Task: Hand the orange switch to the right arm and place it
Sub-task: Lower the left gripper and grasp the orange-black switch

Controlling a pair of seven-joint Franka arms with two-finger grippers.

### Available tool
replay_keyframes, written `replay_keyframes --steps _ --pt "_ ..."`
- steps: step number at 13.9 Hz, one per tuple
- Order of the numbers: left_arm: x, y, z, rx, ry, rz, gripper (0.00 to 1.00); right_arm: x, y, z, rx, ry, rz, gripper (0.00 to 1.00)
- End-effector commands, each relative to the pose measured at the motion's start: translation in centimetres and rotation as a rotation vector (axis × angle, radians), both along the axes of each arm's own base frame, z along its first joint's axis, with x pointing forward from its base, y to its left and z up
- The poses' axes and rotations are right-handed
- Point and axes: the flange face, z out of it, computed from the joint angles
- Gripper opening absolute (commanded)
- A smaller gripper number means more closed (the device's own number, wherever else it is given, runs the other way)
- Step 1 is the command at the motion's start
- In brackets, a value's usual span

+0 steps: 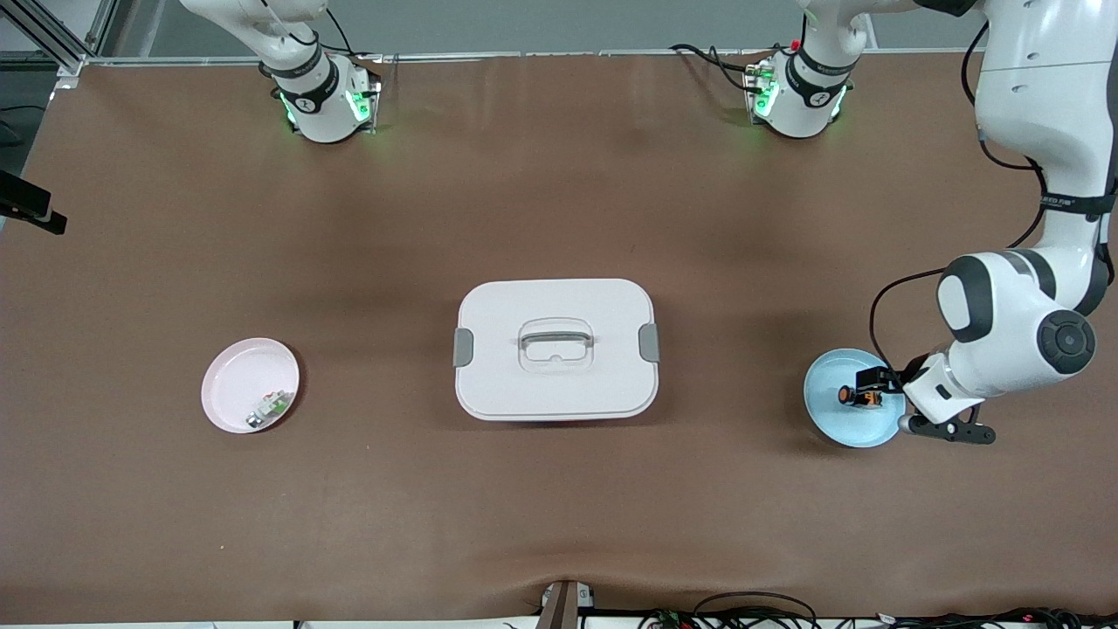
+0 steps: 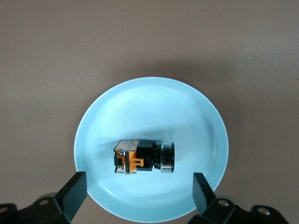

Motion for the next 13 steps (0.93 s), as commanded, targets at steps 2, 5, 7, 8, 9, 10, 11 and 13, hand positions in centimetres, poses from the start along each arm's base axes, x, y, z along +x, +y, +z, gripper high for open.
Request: replay_keyframes --steps 2,5,7,8,9,10,11,13 --pt "0.5 -0.5 -2.0 -0.014 0.002 -0.019 1.0 -0.7 0.0 0.5 0.009 -0.014 -0.011 1.0" --pt "0.6 -0.4 -2.5 -0.013 0.0 -0.018 1.0 -0.7 -0.1 0.5 0.031 -0.014 -0.015 1.0" --pt "0.5 -0.5 -3.1 -0.012 0.008 -0.019 1.0 -0.8 -0.1 0.5 0.032 -0.012 -0.015 1.0" --pt "0.6 -0.5 -3.3 -0.012 0.0 -0.017 1.0 -0.8 -0.1 0.5 0.033 -0.012 -0.016 1.0" --pt "0.6 -0.5 -3.7 -0.011 -0.003 -0.018 1.0 -0.8 -0.1 0.5 0.033 -0.012 -0.03 1.0" --pt "0.6 -0.5 -4.0 -0.011 0.0 -0.018 1.0 -0.8 0.1 0.5 0.032 -0.008 -0.05 1.0" --pt "0.6 -0.5 -4.1 -0.011 0.002 -0.018 1.0 -0.8 0.2 0.4 0.032 -0.004 -0.062 1.0" --pt "0.4 -0.5 -4.7 -0.012 0.009 -0.017 1.0 -0.8 0.2 0.4 0.032 -0.006 -0.062 1.0"
